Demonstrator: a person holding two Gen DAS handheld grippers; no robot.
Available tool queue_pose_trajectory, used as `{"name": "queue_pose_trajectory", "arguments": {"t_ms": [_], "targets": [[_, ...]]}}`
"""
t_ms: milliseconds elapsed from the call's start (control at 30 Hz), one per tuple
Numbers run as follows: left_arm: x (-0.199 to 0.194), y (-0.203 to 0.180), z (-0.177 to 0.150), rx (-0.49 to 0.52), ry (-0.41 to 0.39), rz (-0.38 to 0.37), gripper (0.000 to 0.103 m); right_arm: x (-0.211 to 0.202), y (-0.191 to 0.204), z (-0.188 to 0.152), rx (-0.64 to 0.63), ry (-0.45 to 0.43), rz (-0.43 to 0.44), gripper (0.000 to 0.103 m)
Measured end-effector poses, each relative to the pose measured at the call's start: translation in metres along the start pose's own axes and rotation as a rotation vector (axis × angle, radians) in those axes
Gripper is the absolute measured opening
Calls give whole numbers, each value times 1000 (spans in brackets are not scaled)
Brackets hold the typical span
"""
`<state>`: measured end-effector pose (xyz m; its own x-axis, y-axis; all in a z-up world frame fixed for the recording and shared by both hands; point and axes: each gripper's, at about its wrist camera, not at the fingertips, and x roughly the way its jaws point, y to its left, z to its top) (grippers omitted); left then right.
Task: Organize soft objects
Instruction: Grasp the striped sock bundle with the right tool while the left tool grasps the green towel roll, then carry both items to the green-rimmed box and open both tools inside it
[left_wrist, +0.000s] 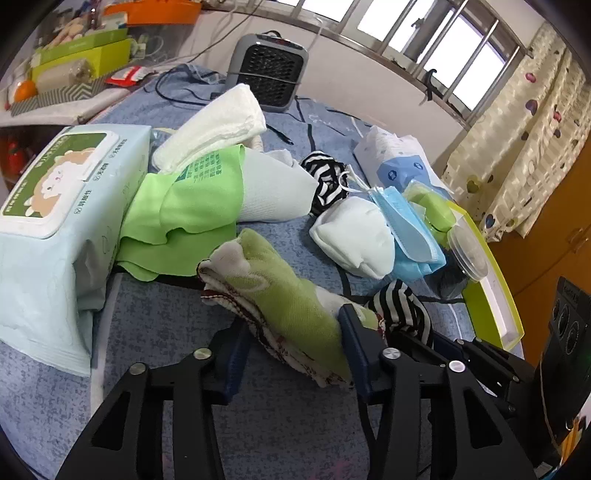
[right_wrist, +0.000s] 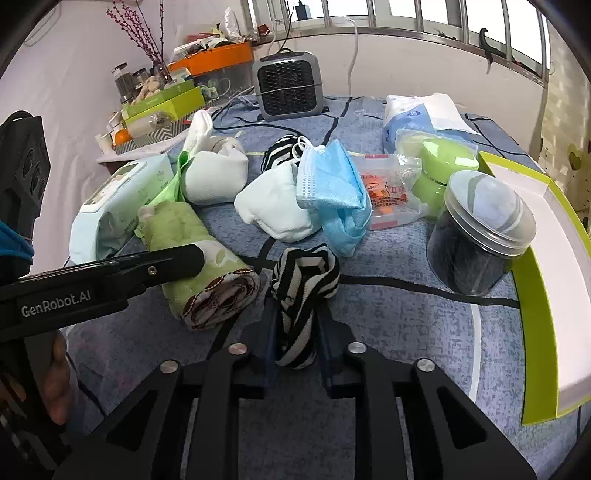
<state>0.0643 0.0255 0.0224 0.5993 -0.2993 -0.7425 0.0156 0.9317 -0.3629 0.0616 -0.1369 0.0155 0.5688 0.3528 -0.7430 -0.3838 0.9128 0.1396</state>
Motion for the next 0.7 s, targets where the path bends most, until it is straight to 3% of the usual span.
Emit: {"name": "queue_pose_trajectory", "arguments": {"t_ms": [367, 700], "targets": [[-16, -8, -6, 56, -28, -10, 33, -20, -4, -8, 12, -42, 6, 14], [-28, -27, -8, 112, -58, -45, 28, -56, -18, -11, 51, -119, -40, 14]]}}
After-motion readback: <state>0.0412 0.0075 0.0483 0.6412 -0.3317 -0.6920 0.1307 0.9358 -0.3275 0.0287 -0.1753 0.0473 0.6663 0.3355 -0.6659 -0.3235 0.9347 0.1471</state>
